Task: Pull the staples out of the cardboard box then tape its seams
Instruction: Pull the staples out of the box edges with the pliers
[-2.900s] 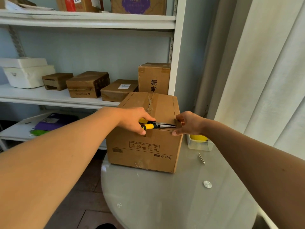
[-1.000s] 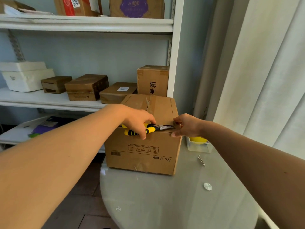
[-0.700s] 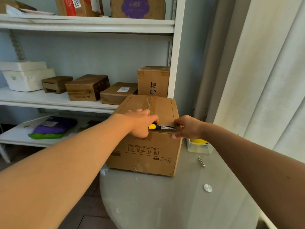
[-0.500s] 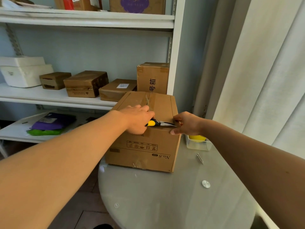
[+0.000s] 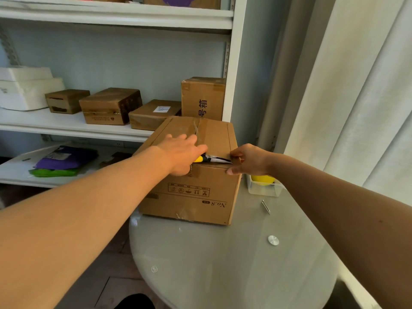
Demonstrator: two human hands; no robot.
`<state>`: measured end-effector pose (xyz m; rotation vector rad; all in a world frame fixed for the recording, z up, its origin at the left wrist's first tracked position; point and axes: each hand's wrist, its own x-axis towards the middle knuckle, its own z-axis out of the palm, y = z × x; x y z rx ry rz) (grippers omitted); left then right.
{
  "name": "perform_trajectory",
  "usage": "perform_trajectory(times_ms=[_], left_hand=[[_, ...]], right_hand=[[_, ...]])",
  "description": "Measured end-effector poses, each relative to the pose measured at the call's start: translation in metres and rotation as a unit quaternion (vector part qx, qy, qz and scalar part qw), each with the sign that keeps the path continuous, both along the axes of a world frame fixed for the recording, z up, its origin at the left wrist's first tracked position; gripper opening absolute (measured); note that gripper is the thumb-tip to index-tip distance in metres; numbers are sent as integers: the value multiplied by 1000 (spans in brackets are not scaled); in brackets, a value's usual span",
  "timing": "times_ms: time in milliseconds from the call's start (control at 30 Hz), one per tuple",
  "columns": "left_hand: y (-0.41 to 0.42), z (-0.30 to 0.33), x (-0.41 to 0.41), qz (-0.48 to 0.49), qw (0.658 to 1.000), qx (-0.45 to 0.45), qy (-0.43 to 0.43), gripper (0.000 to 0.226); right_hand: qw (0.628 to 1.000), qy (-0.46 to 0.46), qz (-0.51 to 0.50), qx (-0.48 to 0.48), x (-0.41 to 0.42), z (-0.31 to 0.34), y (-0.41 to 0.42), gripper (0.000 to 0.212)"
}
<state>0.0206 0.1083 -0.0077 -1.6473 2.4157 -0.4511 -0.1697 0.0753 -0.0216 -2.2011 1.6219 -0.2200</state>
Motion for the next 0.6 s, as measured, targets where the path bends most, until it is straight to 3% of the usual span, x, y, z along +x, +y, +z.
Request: perform_trajectory(times_ms=[200,333,600], left_hand=[[-3,-4,6,-31,999,-37,-23,65],[-1,-6,3,-34,997,-69,-7,56],[9,-20,-15,50,991,-118,26,41]], right_hand=[[1000,1,4,2,4,-1,2,70],[1000,3,8,1,5,0,2,71],[1000,20,-6,-11,9,-2,4,72]])
